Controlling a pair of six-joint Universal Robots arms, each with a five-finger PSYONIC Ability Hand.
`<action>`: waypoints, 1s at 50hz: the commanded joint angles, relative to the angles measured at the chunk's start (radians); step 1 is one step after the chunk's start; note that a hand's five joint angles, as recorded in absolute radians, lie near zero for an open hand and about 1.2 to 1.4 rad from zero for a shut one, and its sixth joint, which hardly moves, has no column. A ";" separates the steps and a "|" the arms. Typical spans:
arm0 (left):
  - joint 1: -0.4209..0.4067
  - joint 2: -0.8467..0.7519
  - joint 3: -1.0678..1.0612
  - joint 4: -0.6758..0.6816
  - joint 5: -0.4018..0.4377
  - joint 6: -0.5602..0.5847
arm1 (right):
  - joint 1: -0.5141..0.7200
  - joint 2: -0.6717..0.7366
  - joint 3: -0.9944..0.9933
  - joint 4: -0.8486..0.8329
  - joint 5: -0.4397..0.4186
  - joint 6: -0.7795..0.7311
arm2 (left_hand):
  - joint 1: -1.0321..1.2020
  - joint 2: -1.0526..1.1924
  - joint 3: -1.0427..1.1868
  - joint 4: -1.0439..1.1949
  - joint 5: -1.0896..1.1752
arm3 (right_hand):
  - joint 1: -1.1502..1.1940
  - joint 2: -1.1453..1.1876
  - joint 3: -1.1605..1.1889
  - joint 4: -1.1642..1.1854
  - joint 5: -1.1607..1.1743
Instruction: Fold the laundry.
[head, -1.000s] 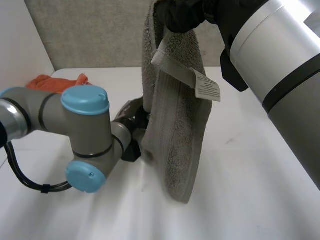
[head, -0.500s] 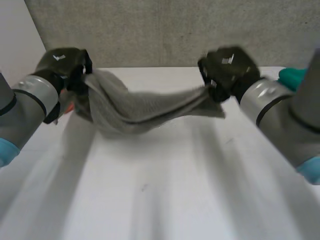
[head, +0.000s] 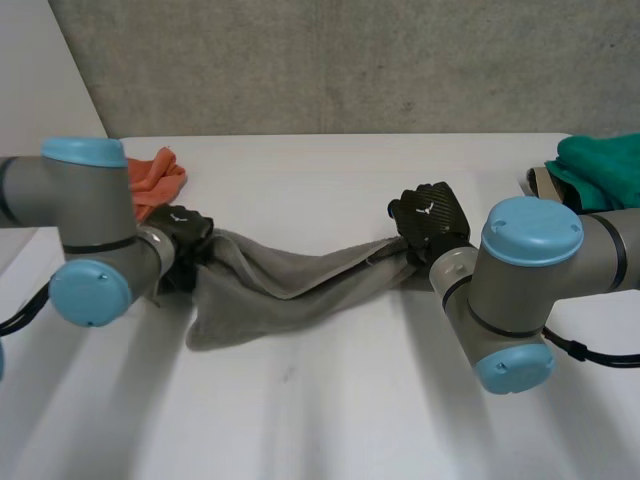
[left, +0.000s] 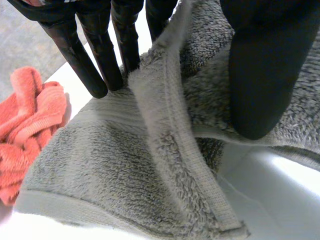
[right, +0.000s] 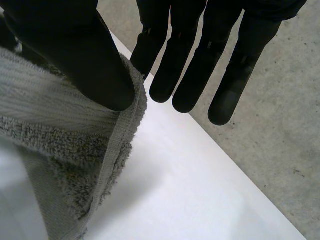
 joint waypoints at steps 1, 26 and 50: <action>0.076 0.153 -0.155 0.020 0.041 -0.108 | 0.011 -0.026 0.023 -0.001 -0.001 0.002 | -0.008 -0.007 -0.003 0.010 0.008 | 0.260 0.215 0.208 0.204 0.217; 0.160 0.177 -0.343 0.197 0.000 -0.115 | 0.001 -0.064 0.028 0.035 0.001 -0.011 | 0.769 0.771 0.774 0.787 0.785 | 0.260 0.215 0.208 0.204 0.217; 0.211 0.601 -0.231 -0.352 0.389 0.076 | -0.114 -0.388 -0.151 0.396 -0.071 -0.357 | 0.893 0.895 0.898 0.911 0.909 | 0.260 0.215 0.208 0.204 0.217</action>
